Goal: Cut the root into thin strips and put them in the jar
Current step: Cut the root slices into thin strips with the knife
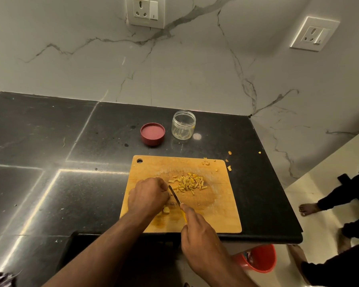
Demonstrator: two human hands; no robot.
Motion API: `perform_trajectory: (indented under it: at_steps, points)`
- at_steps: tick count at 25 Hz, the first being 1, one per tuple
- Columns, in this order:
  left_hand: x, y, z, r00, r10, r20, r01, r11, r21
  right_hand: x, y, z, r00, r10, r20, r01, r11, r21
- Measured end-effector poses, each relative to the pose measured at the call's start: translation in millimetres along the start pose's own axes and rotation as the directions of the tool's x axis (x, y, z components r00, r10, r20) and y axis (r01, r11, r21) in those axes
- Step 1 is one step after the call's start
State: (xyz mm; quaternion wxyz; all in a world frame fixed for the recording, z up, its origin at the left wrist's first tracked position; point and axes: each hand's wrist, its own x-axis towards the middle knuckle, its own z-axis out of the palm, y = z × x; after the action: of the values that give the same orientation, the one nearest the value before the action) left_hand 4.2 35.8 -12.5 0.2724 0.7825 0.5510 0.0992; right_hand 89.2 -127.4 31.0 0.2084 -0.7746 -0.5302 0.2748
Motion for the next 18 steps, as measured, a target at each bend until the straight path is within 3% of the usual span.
perform_trajectory:
  at_steps: [11, 18]
  points:
    - [5.2, 0.9, -3.1, 0.998, -0.039, 0.054, 0.040, 0.999, -0.007, -11.7, 4.7, 2.7, 0.998, 0.025, 0.049, -0.025, 1.000, 0.003]
    - [2.0, -0.9, -4.6, 0.999, -0.015, 0.039, 0.015, 1.000, 0.006, -21.5, 8.6, 1.1, 0.999, 0.035, -0.004, -0.035, 0.998, -0.045]
